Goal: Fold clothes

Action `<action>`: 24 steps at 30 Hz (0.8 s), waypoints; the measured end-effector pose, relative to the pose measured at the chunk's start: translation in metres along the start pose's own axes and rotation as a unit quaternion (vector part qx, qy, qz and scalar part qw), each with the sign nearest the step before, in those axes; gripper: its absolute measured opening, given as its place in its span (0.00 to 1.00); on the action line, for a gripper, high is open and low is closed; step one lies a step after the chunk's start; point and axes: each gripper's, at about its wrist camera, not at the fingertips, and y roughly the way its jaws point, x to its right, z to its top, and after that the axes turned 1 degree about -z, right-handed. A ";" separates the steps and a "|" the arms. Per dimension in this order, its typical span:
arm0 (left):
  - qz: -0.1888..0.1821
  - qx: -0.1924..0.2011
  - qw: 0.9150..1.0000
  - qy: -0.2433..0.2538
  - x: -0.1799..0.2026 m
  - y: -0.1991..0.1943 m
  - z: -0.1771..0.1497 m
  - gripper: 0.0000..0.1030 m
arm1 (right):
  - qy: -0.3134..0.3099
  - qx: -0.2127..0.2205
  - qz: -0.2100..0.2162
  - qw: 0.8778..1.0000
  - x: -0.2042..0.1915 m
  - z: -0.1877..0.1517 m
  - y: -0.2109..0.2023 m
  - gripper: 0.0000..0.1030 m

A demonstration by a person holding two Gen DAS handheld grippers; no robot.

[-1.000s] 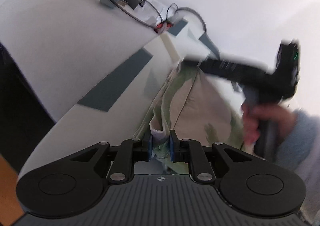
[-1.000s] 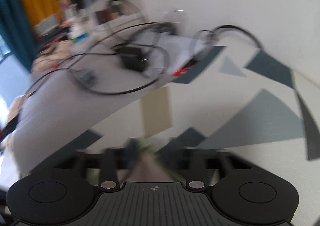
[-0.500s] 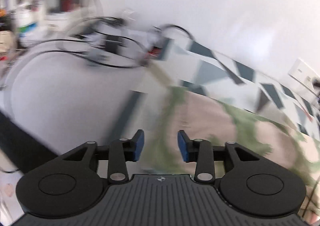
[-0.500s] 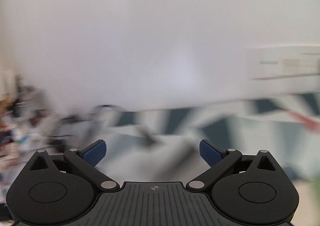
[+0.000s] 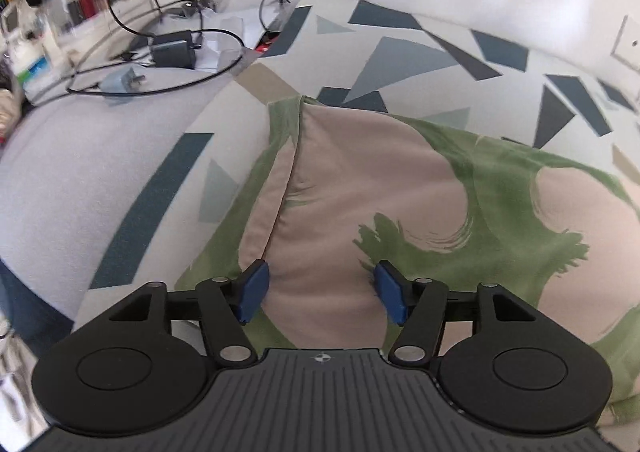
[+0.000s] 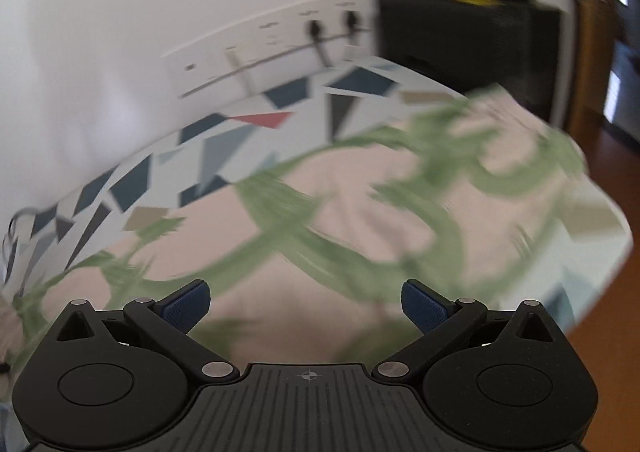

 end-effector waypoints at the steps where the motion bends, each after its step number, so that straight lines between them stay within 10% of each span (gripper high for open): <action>1: 0.003 -0.005 1.000 -0.014 0.003 -0.002 0.000 0.64 | 0.009 -0.003 0.001 1.000 0.002 -0.008 -0.001 0.98; 10: -0.117 -0.006 0.991 0.069 0.055 -0.026 -0.017 0.69 | -0.037 0.034 0.005 0.999 -0.043 -0.059 -0.014 0.91; 24: -0.183 -0.032 0.966 0.179 0.079 -0.007 -0.015 0.96 | -0.076 0.077 -0.064 0.992 -0.149 -0.096 -0.008 0.99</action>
